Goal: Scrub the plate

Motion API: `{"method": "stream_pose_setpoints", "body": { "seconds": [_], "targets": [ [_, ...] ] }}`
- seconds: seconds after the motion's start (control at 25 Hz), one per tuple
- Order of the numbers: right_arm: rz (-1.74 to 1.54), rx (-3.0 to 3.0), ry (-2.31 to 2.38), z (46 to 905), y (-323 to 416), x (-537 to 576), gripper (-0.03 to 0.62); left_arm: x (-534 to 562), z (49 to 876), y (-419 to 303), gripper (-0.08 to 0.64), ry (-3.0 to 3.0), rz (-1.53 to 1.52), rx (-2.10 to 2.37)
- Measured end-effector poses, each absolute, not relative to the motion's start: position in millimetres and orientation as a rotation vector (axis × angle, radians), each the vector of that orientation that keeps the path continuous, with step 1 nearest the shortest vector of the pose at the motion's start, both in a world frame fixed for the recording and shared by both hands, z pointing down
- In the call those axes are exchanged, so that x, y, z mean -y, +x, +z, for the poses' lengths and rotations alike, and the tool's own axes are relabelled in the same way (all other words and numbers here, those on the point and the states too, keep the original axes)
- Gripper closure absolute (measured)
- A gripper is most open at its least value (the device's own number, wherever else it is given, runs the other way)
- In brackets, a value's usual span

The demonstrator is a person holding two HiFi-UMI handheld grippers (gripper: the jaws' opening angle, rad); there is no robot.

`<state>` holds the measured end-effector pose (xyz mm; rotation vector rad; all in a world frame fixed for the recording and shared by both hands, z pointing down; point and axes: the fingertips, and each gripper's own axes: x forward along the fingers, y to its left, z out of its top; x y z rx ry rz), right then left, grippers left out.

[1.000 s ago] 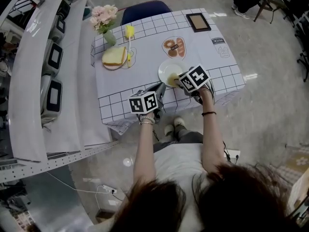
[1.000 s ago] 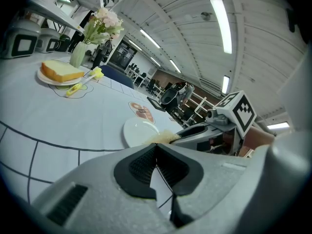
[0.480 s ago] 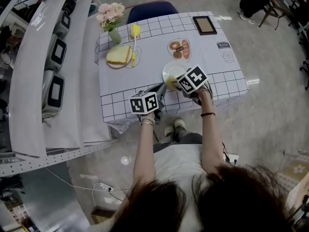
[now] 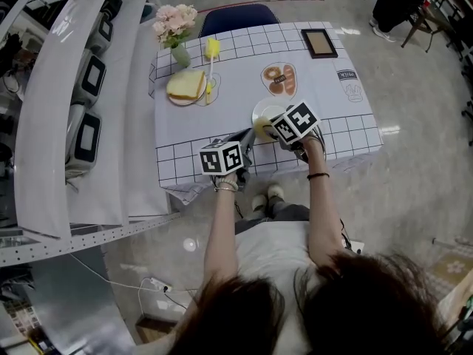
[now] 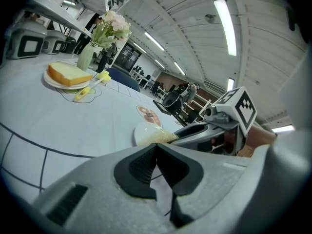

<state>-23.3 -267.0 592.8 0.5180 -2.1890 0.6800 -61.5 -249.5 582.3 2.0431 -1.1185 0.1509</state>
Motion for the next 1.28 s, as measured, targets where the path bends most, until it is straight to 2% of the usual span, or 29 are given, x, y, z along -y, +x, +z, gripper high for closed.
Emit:
{"method": "stream_pose_setpoints", "body": {
  "seconds": [1.28],
  "targets": [
    [0.597,2.235,0.673,592.0,-27.4,332.4,0.512,287.8,581.1,-65.2,0.549,2.016,0.101,1.132]
  ]
}}
